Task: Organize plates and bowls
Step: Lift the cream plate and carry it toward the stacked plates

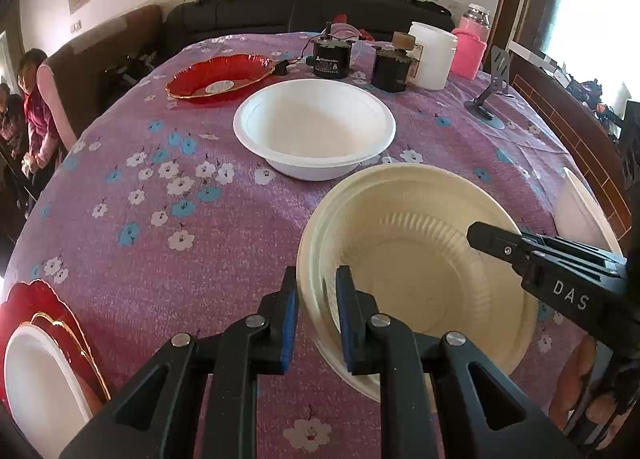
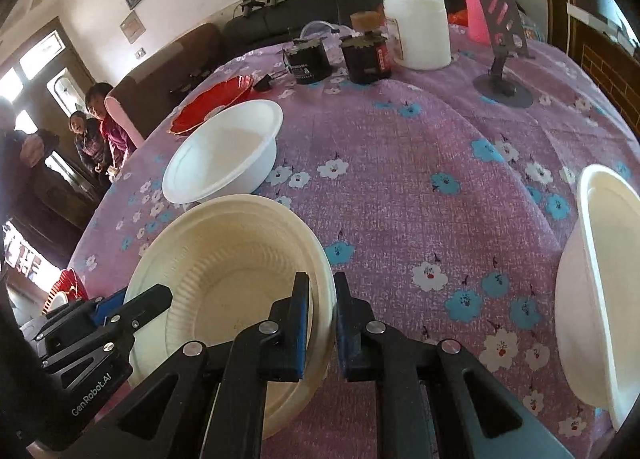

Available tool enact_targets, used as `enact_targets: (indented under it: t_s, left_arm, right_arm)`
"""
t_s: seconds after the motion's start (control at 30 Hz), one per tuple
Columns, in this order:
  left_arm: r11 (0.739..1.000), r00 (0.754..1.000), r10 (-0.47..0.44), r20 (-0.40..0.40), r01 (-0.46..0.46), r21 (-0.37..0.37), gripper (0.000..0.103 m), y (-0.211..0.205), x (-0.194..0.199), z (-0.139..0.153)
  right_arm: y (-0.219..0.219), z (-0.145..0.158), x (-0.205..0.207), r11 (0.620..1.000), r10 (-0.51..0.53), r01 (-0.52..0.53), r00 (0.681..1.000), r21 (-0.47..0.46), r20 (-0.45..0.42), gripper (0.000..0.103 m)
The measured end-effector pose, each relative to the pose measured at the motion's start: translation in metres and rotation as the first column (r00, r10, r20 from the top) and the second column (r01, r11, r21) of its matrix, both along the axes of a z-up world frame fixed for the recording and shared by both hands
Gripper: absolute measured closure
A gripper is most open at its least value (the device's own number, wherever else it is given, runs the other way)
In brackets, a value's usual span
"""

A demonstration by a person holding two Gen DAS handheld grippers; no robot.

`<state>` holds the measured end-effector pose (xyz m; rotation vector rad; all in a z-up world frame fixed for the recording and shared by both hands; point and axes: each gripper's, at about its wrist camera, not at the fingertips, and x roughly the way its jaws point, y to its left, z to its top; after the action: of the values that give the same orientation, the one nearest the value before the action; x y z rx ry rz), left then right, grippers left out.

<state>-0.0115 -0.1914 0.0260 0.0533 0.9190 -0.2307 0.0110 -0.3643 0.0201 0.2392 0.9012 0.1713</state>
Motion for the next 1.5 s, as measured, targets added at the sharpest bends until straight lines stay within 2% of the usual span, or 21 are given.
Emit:
enact_targets:
  t_s: [0.23, 0.4, 0.53, 1.0, 1.5]
  left_arm:
    - [1.0, 1.0, -0.002, -0.001, 0.002, 0.008, 0.085, -0.001, 0.001, -0.005]
    - [1.0, 1.0, 0.003, -0.021, -0.003, -0.019, 0.085, 0.003, 0.003, -0.009]
    - [1.0, 1.0, -0.001, -0.007, 0.001, -0.017, 0.085, 0.001, 0.001, -0.007]
    - [1.0, 0.999, 0.017, 0.033, -0.017, -0.013, 0.085, 0.007, -0.005, 0.008]
    - [0.998, 0.993, 0.037, 0.112, -0.03, -0.057, 0.085, 0.035, -0.028, 0.046]
  right_arm:
    - [0.0, -0.004, 0.002, 0.999, 0.028, -0.028, 0.999, 0.04, -0.014, 0.088]
    - [0.002, 0.009, -0.005, 0.997, 0.046, -0.047, 0.998, 0.053, 0.033, 0.09]
    - [0.002, 0.007, -0.006, 0.998, 0.033, -0.034, 0.999, 0.047, 0.02, 0.091]
    - [0.003, 0.013, -0.011, 0.995, 0.056, -0.059, 0.997, 0.075, 0.047, 0.09]
    - [0.017, 0.036, -0.026, 0.973, 0.158, -0.181, 0.974, 0.141, 0.16, 0.09]
